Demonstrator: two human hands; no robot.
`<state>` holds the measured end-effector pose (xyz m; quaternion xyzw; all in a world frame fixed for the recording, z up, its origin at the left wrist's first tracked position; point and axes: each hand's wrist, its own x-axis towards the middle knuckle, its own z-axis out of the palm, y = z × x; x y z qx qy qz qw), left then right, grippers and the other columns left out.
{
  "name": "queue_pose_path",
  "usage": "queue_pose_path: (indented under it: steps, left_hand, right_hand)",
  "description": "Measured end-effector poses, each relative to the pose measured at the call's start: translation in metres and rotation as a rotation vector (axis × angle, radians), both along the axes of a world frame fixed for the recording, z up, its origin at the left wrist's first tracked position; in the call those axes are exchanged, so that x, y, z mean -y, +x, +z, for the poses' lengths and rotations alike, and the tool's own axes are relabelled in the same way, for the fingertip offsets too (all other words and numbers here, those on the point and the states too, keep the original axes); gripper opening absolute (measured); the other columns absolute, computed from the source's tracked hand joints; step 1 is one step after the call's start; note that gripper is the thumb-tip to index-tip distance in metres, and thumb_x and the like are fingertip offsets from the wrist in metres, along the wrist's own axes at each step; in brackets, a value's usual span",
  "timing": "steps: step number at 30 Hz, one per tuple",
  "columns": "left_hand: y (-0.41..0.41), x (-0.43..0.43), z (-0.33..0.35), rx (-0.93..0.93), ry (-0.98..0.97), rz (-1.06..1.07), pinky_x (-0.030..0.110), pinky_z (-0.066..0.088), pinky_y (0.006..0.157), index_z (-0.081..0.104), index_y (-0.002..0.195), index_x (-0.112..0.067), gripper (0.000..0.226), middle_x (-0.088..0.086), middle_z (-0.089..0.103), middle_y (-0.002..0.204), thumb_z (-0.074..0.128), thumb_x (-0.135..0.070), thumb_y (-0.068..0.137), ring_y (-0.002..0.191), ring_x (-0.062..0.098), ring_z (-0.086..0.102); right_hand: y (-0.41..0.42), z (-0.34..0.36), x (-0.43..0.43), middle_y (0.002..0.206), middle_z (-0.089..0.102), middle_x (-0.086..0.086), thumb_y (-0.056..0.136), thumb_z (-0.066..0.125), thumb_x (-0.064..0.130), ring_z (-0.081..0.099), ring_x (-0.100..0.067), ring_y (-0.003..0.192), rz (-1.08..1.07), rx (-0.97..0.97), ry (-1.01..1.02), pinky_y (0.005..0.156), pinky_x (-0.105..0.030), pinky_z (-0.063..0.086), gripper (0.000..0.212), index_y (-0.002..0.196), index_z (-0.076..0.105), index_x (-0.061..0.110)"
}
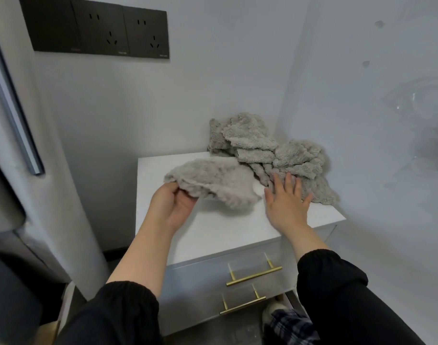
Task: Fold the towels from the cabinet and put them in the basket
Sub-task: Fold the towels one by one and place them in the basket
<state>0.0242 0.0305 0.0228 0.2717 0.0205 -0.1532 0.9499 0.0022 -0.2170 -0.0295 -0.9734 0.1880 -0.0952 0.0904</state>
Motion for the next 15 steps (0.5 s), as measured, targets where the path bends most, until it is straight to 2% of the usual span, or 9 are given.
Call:
queue_pose_path:
  steps: [1,3,4,6,8,10,12,13,15]
  left_hand:
    - [-0.003,-0.004,0.003,0.009,-0.026,-0.035,0.027,0.054,0.067,0.067,0.087,-0.004,0.01,0.011,0.07,0.08,0.062,-0.004,0.078,0.07,0.018,0.068]
    - [-0.006,-0.009,0.008,0.01,0.041,-0.079,0.033,0.056,0.071,0.071,0.088,-0.003,0.021,0.012,0.072,0.087,0.051,-0.009,0.087,0.077,0.022,0.07]
    - [-0.006,-0.011,0.009,0.015,0.151,-0.063,0.032,0.057,0.07,0.072,0.087,-0.004,0.028,0.011,0.071,0.086,0.045,-0.011,0.093,0.077,0.022,0.07]
    - [-0.007,-0.01,0.013,0.102,0.401,0.0,0.031,0.054,0.068,0.068,0.089,-0.007,0.023,0.007,0.068,0.082,0.046,-0.012,0.094,0.074,0.021,0.065]
    - [-0.009,-0.007,0.017,0.193,0.533,0.048,0.028,0.048,0.061,0.064,0.09,-0.01,0.015,0.004,0.064,0.076,0.049,-0.009,0.094,0.068,0.017,0.057]
    - [-0.011,-0.004,0.021,0.225,0.623,0.067,0.021,0.047,0.05,0.06,0.09,-0.01,0.008,0.0,0.064,0.07,0.053,-0.009,0.094,0.057,0.012,0.056]
    - [-0.014,-0.003,0.026,0.259,0.691,0.07,0.02,0.049,0.048,0.058,0.084,-0.011,0.009,-0.001,0.065,0.069,0.057,-0.01,0.092,0.055,0.01,0.058]
    - [-0.015,-0.001,0.028,0.274,0.704,0.067,0.02,0.051,0.052,0.057,0.079,-0.012,0.013,0.001,0.065,0.071,0.057,-0.009,0.092,0.058,0.011,0.059]
    - [-0.017,0.003,0.03,0.301,0.709,0.062,0.021,0.05,0.055,0.053,0.072,-0.013,0.021,0.007,0.059,0.075,0.055,-0.005,0.091,0.063,0.015,0.056]
  right_hand:
    - [0.002,-0.001,0.002,0.161,-0.009,-0.003,0.099,0.01,0.049,-0.014,-0.026,0.146,-0.013,-0.005,0.005,0.114,-0.058,-0.007,0.059,0.153,0.001,0.026]
    - [0.005,0.0,0.004,0.161,-0.006,-0.003,0.1,0.011,0.048,-0.011,-0.025,0.147,-0.026,-0.01,0.008,0.114,-0.058,-0.006,0.059,0.153,0.003,0.023]
    - [0.006,0.001,0.002,0.161,-0.003,-0.003,0.1,0.013,0.046,-0.009,-0.026,0.147,-0.03,0.002,0.015,0.114,-0.058,-0.006,0.058,0.153,0.007,0.022]
    - [0.007,0.004,-0.003,0.159,0.013,-0.006,0.101,0.02,0.042,0.002,-0.027,0.146,-0.052,0.097,0.031,0.113,-0.058,0.0,0.053,0.148,0.028,0.019]
    - [0.005,0.013,-0.017,0.138,0.045,-0.016,0.098,0.026,0.039,0.032,-0.031,0.133,-0.025,0.283,0.099,0.108,-0.052,0.021,0.049,0.116,0.06,0.01]
    - [-0.008,0.036,-0.037,0.092,0.062,-0.021,0.098,0.032,0.037,0.054,-0.027,0.093,0.077,0.401,0.355,0.08,-0.037,0.039,0.05,0.074,0.06,0.003]
    - [-0.028,0.067,-0.055,0.075,0.067,-0.018,0.1,0.04,0.036,0.06,-0.021,0.067,0.216,0.256,0.724,0.065,-0.029,0.042,0.051,0.07,0.062,0.002]
    - [-0.038,0.079,-0.061,0.076,0.07,-0.013,0.098,0.042,0.042,0.063,-0.017,0.065,0.305,0.106,0.823,0.065,-0.027,0.045,0.05,0.075,0.066,0.005]
    - [-0.055,0.09,-0.069,0.095,0.072,-0.002,0.087,0.047,0.06,0.067,-0.009,0.084,0.496,-0.157,0.828,0.076,-0.023,0.05,0.052,0.099,0.066,0.013]
